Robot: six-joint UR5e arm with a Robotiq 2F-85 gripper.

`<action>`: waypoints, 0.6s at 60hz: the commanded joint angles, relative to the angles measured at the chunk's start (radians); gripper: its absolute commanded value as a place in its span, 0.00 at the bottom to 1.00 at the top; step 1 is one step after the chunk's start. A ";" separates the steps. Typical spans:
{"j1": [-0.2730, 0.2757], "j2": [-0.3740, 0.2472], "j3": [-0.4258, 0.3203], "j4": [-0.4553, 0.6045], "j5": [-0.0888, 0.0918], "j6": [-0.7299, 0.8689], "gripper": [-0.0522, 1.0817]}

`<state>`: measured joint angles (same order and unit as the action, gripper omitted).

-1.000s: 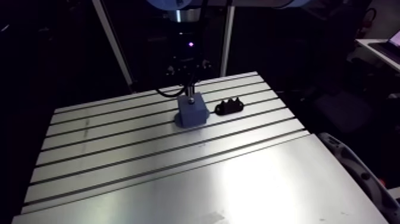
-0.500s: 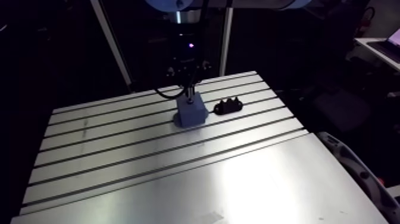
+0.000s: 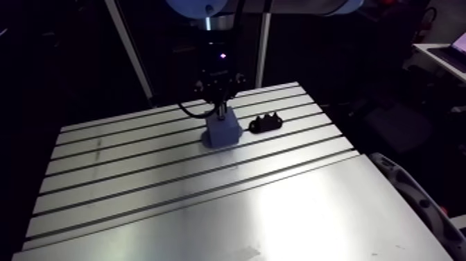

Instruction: Pick up the M10 bolt and insert it into the hex recess until seated.

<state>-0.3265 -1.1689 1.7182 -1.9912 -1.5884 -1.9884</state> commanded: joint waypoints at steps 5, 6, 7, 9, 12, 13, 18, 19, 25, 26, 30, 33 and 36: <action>0.000 0.006 0.001 -0.005 0.000 0.000 1.00; 0.000 0.006 0.001 -0.005 0.000 0.000 1.00; 0.000 0.006 0.001 -0.005 0.000 0.000 1.00; 0.000 0.006 0.001 -0.005 0.000 0.000 1.00; 0.001 0.006 0.001 -0.005 0.000 0.000 1.00; 0.000 0.006 0.001 -0.005 0.000 0.000 1.00; 0.001 0.006 0.001 -0.005 0.000 0.000 1.00; 0.001 0.006 0.001 -0.005 0.000 0.000 1.00; 0.001 0.006 0.001 -0.005 0.000 0.000 1.00; 0.001 0.006 0.001 -0.005 0.000 0.000 1.00; 0.001 0.006 0.002 -0.005 0.000 0.000 1.00; 0.001 0.006 0.002 -0.005 0.000 0.000 1.00; 0.001 0.006 0.003 -0.005 0.000 0.000 1.00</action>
<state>-0.3256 -1.1635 1.7194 -1.9965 -1.5884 -1.9889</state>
